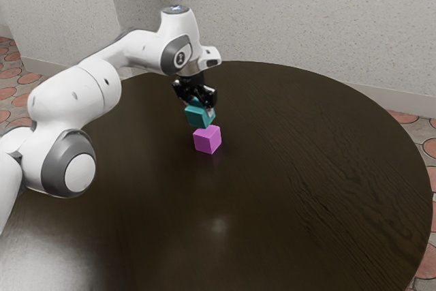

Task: Pick up the blue block with one arm, and put the blue block on the pink block with one arm

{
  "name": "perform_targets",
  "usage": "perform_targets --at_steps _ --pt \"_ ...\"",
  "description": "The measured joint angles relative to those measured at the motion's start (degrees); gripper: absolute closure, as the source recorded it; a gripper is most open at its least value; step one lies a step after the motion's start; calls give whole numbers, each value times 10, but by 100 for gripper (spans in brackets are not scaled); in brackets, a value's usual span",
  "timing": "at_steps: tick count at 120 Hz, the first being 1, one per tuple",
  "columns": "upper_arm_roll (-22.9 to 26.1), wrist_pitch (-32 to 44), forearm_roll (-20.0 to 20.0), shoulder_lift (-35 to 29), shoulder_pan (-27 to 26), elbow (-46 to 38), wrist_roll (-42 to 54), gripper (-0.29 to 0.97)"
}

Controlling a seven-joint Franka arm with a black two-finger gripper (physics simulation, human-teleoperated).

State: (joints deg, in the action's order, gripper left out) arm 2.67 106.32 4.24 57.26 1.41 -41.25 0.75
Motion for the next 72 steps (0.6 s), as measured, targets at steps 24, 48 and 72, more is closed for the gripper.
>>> perform_targets --at_steps 24,48,72 --pt "2 2 0 5 0 0 0 37" --pt "6 3 0 5 0 0 1 37" --pt "7 3 -2 6 0 -1 1 26"
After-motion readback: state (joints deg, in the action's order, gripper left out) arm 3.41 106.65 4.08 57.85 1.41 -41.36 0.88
